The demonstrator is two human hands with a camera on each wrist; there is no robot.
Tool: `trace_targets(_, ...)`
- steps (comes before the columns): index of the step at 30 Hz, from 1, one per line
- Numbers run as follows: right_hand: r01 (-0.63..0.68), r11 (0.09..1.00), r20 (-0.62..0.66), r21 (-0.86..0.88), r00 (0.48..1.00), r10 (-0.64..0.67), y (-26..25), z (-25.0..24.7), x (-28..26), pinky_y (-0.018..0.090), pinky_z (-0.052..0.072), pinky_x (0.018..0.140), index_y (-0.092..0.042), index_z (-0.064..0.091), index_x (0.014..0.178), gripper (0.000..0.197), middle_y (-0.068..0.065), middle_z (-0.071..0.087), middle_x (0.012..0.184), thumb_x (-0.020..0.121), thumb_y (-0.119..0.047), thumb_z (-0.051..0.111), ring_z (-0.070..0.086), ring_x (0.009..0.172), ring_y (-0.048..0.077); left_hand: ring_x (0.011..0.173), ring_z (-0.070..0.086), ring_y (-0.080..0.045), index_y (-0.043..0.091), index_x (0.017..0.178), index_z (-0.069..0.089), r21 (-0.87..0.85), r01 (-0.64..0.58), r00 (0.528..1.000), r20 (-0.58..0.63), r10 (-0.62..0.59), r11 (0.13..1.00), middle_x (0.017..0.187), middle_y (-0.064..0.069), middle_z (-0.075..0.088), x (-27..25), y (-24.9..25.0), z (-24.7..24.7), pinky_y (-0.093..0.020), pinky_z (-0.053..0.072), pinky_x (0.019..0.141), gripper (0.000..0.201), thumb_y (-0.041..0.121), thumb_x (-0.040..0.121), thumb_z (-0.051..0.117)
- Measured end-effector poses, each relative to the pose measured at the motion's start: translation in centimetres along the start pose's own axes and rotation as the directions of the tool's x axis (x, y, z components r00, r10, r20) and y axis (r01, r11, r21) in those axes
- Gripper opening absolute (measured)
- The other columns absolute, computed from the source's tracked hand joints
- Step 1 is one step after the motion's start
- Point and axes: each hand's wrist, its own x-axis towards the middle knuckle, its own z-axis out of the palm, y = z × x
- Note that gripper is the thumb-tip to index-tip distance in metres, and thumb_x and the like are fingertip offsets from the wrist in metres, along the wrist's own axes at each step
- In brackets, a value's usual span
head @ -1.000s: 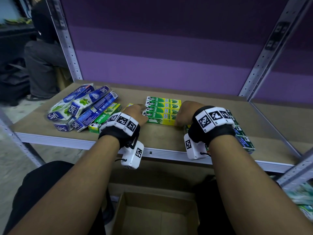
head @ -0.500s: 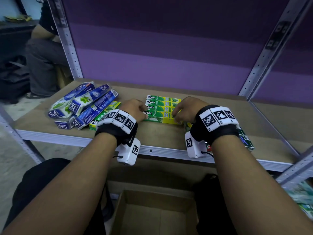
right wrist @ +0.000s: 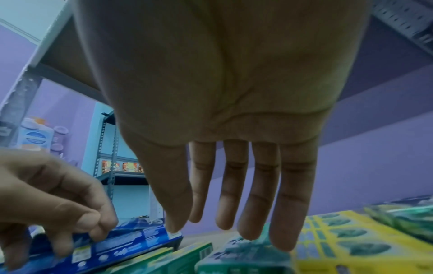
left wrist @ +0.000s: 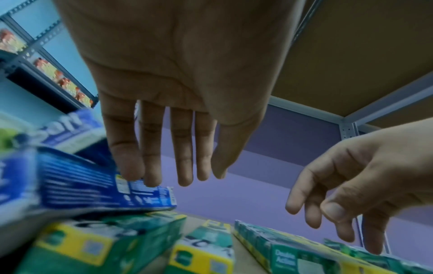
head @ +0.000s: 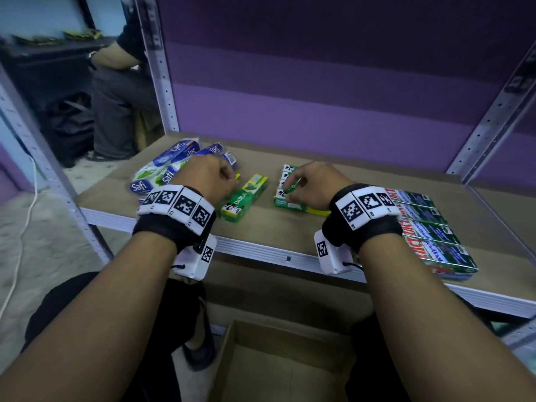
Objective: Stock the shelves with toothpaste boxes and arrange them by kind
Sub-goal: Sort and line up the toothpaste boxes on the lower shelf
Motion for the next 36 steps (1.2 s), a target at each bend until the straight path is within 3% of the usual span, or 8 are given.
trace_targets(2, 0.032, 0.999, 0.018, -0.017, 0.999, -0.031, -1.2, 0.8, 0.5, 0.025, 0.048, 0.09, -0.028, 0.071, 0.097, 0.015, 0.0, 0.065, 0.102, 0.083, -0.027, 0.074, 0.061, 0.103, 0.019, 0.089, 0.067, -0.023, 0.021, 0.088, 0.073, 0.039, 0.026, 1.0, 0.003, -0.026, 0.999, 0.089, -0.003, 0.073, -0.4, -1.0, -0.7, -0.033, 0.053, 0.086, 0.008, 0.024, 0.085, 0.066)
trace_targets(10, 0.155, 0.988, 0.102, -0.019, 0.983, -0.152, -4.6, 4.4, 2.3, 0.018, 0.039, 0.081, -0.031, 0.064, 0.122, 0.038, 0.003, 0.064, 0.119, 0.086, -0.02, 0.069, 0.06, 0.106, 0.019, 0.096, 0.065, -0.021, 0.025, 0.091, 0.074, 0.135, 0.085, 0.996, 0.022, -0.089, 0.987, 0.098, 0.001, 0.071, -2.0, -3.4, -1.8, -0.035, 0.053, 0.09, 0.01, 0.025, 0.086, 0.065)
trace_targets(14, 0.169, 0.985, 0.19, -0.043, 0.969, -0.158, -5.4, 5.9, 2.5, 0.027, 0.046, 0.099, -0.04, 0.052, 0.138, 0.055, 0.004, 0.058, 0.134, 0.088, -0.018, 0.06, 0.058, 0.117, 0.023, 0.097, 0.063, -0.02, 0.034, 0.093, 0.074, 0.144, 0.126, 0.989, 0.053, -0.135, 0.981, 0.1, 0.004, 0.07, -2.4, -3.8, -1.9, -0.035, 0.053, 0.091, 0.011, 0.03, 0.084, 0.069)
trace_targets(16, 0.154, 0.986, 0.224, -0.059, 0.965, -0.137, -5.6, 6.3, 2.5, 0.032, 0.046, 0.104, -0.045, 0.047, 0.141, 0.059, 0.004, 0.054, 0.14, 0.087, -0.024, 0.058, 0.055, 0.122, 0.024, 0.098, 0.063, -0.019, 0.036, 0.097, 0.074, 0.138, 0.128, 0.989, 0.056, -0.136, 0.982, 0.103, 0.006, 0.069, -2.6, -3.9, -1.9, -0.033, 0.052, 0.089, 0.015, 0.031, 0.084, 0.071)
trace_targets(19, 0.128, 0.989, 0.228, -0.071, 0.968, -0.109, -5.6, 6.5, 2.3, 0.036, 0.046, 0.105, -0.051, 0.047, 0.135, 0.057, 0.004, 0.053, 0.137, 0.081, -0.05, 0.064, 0.053, 0.123, 0.024, 0.103, 0.062, -0.02, 0.035, 0.104, 0.074, 0.159, 0.124, 0.988, 0.068, -0.136, 0.979, 0.112, 0.004, 0.068, -2.6, -3.6, -1.8, -0.031, 0.05, 0.088, 0.02, 0.033, 0.084, 0.072)
trace_targets(28, 0.103, 0.994, 0.195, -0.025, 0.976, -0.096, -4.4, 6.0, 1.5, 0.027, 0.046, 0.076, -0.034, 0.059, 0.106, 0.046, 0.0, 0.062, 0.102, 0.071, -0.055, 0.079, 0.062, 0.092, 0.019, 0.114, 0.059, -0.023, 0.033, 0.116, 0.07, 0.248, 0.078, 0.976, 0.177, -0.124, 0.966, 0.124, 0.0, 0.065, -2.7, -2.6, -1.0, -0.039, 0.049, 0.1, 0.027, 0.035, 0.089, 0.065)
trace_targets(33, 0.108, 0.994, 0.185, -0.025, 0.977, -0.102, -4.1, 5.3, 0.7, 0.028, 0.05, 0.079, -0.032, 0.061, 0.1, 0.04, 0.003, 0.063, 0.108, 0.069, -0.045, 0.083, 0.062, 0.092, 0.019, 0.116, 0.057, -0.023, 0.034, 0.116, 0.07, 0.267, 0.08, 0.973, 0.19, -0.134, 0.96, 0.123, -0.001, 0.065, -2.7, -2.3, -0.7, -0.038, 0.048, 0.101, 0.029, 0.039, 0.088, 0.066)
trace_targets(36, 0.108, 0.994, 0.183, -0.028, 0.978, -0.101, -3.6, 4.8, 0.2, 0.023, 0.044, 0.063, -0.03, 0.062, 0.101, 0.037, 0.001, 0.064, 0.102, 0.07, -0.035, 0.082, 0.058, 0.077, 0.014, 0.115, 0.058, -0.022, 0.034, 0.117, 0.069, 0.255, 0.099, 0.965, 0.21, -0.155, 0.962, 0.124, 0.0, 0.064, -2.5, -2.2, -0.7, -0.038, 0.048, 0.101, 0.031, 0.039, 0.086, 0.069)
